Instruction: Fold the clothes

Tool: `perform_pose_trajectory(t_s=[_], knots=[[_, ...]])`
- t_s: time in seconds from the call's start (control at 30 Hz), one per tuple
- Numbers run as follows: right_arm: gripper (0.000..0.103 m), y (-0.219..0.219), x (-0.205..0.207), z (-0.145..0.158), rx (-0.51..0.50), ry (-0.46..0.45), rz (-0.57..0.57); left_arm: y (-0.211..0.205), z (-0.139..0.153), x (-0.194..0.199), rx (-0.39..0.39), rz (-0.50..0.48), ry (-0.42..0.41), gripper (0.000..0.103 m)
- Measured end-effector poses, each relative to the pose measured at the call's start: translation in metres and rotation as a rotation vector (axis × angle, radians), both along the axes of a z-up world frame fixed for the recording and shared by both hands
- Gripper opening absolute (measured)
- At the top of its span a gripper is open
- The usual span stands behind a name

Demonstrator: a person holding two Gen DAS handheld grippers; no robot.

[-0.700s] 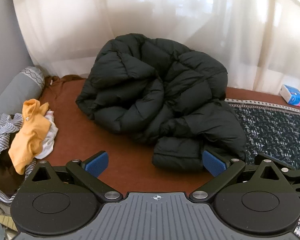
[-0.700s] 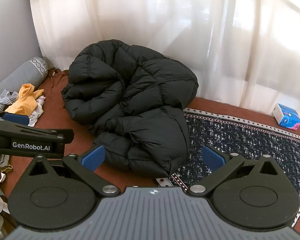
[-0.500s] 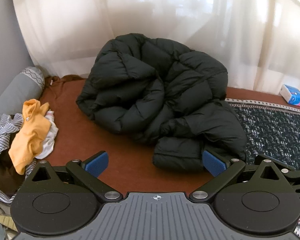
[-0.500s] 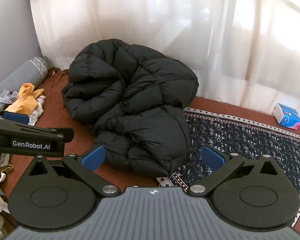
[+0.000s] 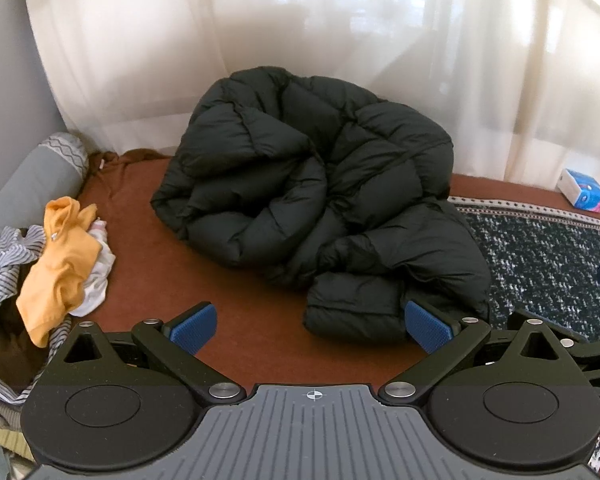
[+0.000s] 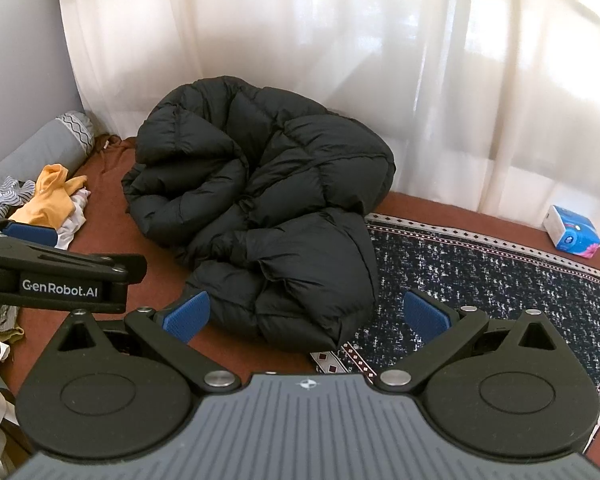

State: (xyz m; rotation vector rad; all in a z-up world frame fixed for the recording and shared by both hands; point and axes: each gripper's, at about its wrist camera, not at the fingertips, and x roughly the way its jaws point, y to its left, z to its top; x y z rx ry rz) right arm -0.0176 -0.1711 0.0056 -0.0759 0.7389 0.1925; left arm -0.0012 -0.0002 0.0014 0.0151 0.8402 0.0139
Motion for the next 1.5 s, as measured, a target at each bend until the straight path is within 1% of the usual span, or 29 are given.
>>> perform_pose_trajectory(t_s=[1.5], knots=[[0.103, 0.0007, -0.0005, -0.0034, 0.002, 0.012, -0.001, 0.0077, -0.0012, -0.0021, -0.007, 0.006, 0.003, 0.103]])
